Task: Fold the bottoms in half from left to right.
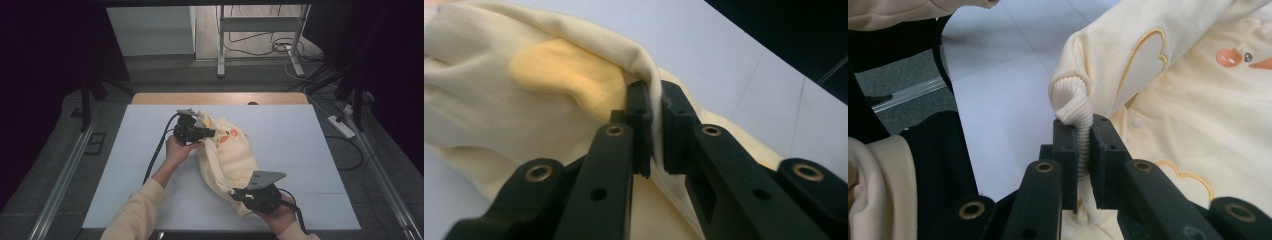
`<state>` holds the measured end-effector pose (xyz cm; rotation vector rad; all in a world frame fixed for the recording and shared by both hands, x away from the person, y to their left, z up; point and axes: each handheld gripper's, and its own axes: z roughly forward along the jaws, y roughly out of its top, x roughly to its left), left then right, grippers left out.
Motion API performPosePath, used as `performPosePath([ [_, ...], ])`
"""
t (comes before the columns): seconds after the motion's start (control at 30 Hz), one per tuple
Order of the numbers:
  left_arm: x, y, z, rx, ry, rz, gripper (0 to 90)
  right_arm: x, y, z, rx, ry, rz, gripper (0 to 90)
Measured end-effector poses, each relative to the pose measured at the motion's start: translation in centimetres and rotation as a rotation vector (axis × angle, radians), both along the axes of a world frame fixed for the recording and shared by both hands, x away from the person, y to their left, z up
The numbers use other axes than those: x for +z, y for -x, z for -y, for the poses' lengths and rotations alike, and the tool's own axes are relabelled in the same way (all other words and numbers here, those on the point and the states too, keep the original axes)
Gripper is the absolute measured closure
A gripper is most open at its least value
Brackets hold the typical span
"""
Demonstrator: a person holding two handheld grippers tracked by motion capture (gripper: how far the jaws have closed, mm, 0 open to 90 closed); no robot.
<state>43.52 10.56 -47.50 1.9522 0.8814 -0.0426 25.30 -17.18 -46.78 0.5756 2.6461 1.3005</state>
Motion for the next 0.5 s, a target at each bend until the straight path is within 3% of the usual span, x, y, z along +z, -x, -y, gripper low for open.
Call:
performPosePath([
  [0.5, -0.2, -0.6, 1.6, -0.002, 0.001, -0.014, 83.6, 0.1, -0.1, 1.5, -0.03, 0.001, -0.002, 82.3],
])
